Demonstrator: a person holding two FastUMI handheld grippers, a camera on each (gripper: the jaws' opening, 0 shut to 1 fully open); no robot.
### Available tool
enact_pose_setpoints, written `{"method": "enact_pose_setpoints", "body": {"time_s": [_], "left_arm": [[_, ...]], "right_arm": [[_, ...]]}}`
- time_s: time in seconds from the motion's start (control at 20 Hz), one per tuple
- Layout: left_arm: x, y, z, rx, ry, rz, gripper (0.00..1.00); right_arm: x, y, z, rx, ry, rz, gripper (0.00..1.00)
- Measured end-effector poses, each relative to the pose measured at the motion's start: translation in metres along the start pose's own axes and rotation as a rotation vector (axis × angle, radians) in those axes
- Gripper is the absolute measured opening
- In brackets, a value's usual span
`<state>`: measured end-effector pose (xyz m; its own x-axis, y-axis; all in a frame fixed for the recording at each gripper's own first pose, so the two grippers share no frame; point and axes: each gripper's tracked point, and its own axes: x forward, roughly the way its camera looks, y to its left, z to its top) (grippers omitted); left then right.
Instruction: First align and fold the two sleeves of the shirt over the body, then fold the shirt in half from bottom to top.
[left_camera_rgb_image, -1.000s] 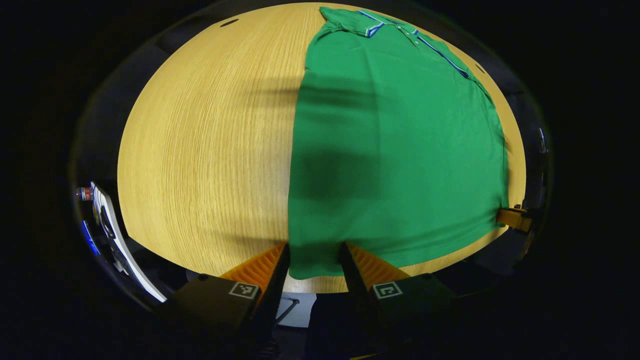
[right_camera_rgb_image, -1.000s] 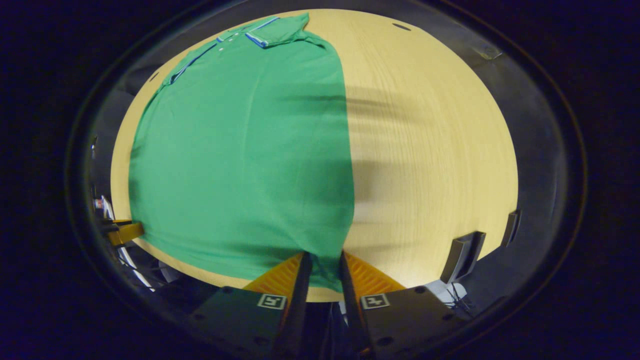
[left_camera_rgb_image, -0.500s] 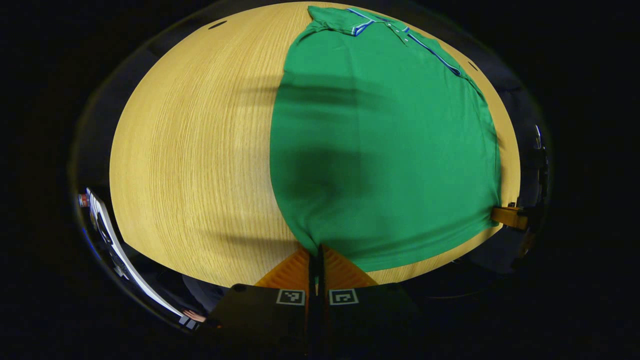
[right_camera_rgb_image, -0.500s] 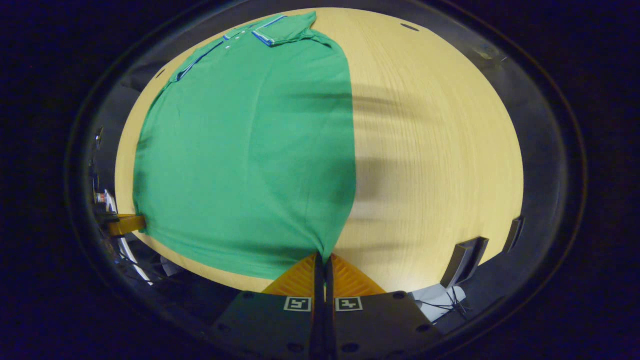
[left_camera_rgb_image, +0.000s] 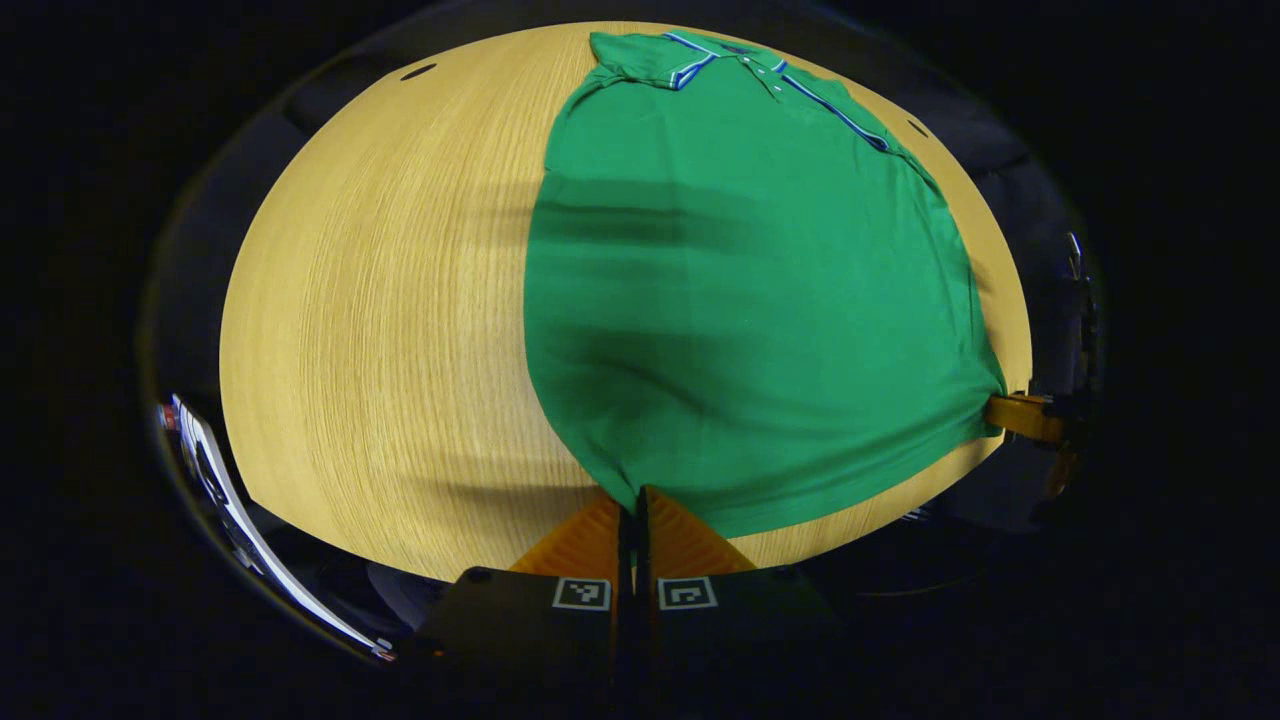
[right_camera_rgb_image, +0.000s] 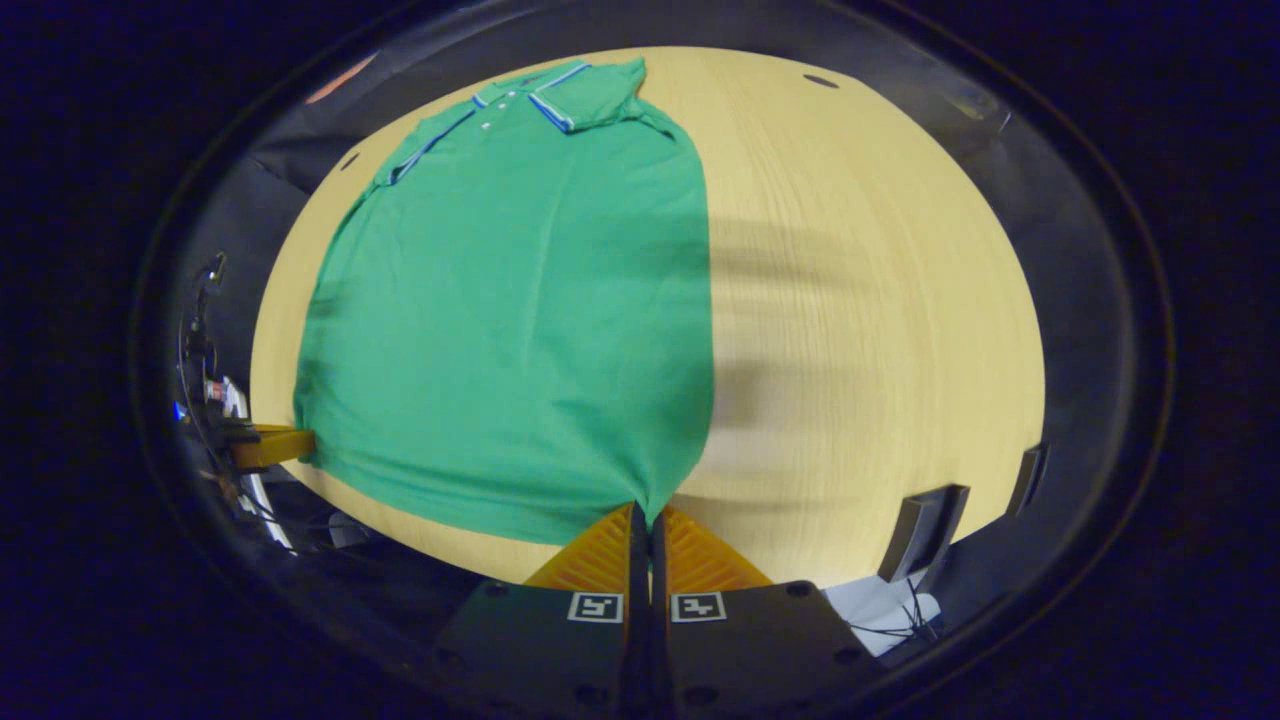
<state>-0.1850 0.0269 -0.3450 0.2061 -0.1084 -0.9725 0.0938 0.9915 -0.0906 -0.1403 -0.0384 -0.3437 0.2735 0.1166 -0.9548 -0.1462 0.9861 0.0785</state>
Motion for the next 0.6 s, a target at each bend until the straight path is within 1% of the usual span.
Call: {"method": "enact_pose_setpoints", "body": {"time_s": [0.05,0.1,0.2,0.25,0.5,0.6], "left_arm": [[-0.007,0.000,0.002,0.000,-0.014,-0.001,0.04],[-0.015,0.000,0.009,-0.010,-0.035,-0.004,0.04],[-0.031,0.000,0.022,-0.022,-0.078,-0.010,0.04],[-0.039,0.002,0.032,-0.024,-0.102,-0.009,0.04],[-0.073,0.006,0.090,-0.040,-0.231,-0.013,0.03],[-0.083,0.002,0.113,-0.042,-0.265,-0.033,0.04]], "right_arm": [[-0.007,0.001,0.003,-0.013,-0.016,-0.003,0.02],[-0.014,0.002,0.007,-0.023,-0.027,-0.006,0.07],[-0.027,0.006,0.017,-0.031,-0.052,-0.004,0.07],[-0.034,0.008,0.023,-0.032,-0.071,0.000,0.03],[-0.071,0.014,0.073,-0.002,-0.180,0.019,0.03],[-0.081,0.015,0.095,0.011,-0.215,0.022,0.03]]}}
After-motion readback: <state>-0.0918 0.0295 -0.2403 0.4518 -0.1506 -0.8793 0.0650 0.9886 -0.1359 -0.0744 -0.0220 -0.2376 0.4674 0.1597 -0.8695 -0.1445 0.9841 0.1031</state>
